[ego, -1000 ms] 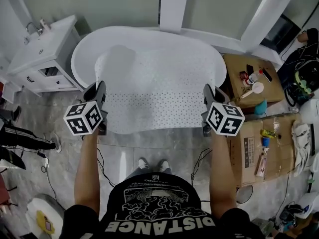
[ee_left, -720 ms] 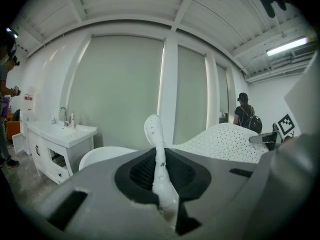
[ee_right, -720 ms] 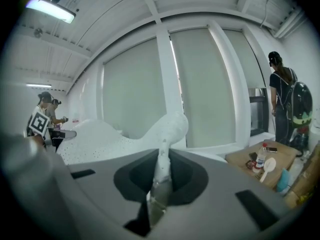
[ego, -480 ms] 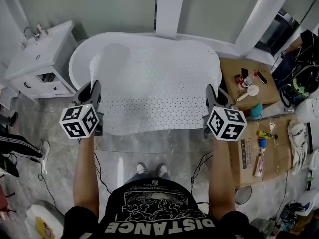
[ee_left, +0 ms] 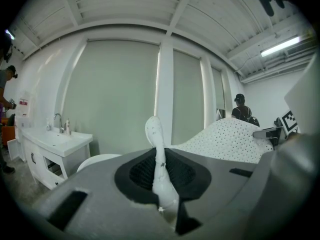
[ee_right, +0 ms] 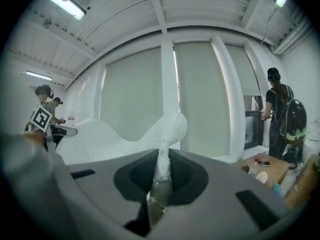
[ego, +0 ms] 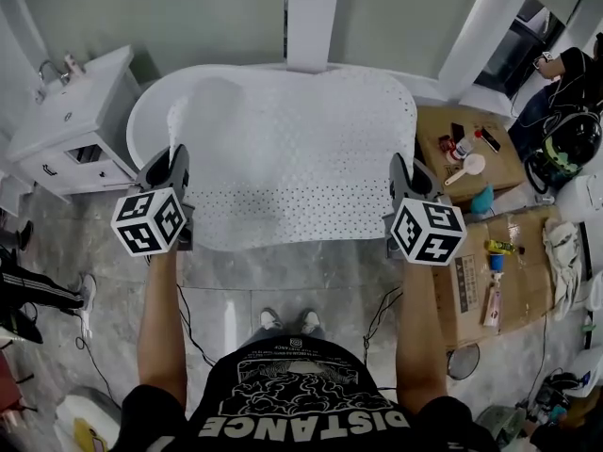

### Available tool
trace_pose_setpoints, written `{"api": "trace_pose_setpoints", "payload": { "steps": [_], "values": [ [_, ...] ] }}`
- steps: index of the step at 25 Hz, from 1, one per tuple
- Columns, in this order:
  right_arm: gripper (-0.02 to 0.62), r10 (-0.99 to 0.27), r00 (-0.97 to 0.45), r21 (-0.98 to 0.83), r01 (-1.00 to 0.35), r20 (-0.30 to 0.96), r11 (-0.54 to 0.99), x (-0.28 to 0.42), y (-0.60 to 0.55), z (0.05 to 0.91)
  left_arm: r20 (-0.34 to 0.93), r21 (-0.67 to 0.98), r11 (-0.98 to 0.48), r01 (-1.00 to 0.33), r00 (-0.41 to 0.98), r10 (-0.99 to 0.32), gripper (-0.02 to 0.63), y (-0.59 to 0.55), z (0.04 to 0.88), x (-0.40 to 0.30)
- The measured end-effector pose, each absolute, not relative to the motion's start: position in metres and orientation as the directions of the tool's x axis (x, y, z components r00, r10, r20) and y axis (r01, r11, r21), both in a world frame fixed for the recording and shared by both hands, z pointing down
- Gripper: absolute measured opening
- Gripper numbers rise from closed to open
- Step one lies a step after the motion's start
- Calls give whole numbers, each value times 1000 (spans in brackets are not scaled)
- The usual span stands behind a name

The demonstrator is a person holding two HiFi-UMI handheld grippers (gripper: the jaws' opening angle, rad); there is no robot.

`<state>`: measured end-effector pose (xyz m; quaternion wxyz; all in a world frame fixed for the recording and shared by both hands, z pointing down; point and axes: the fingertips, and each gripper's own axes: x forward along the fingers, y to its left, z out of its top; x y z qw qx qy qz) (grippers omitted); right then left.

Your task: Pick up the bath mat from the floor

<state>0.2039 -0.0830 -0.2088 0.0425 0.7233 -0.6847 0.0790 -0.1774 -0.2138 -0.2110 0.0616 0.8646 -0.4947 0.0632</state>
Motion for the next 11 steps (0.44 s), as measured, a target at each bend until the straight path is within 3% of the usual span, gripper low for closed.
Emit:
{"api": "trace_pose_setpoints", "payload": {
  "steps": [11],
  "values": [
    [25, -983, 58, -43, -997, 176, -66, 205, -80, -204, 179, 47, -506, -861, 506, -844, 46, -217, -205, -175]
  ]
}}
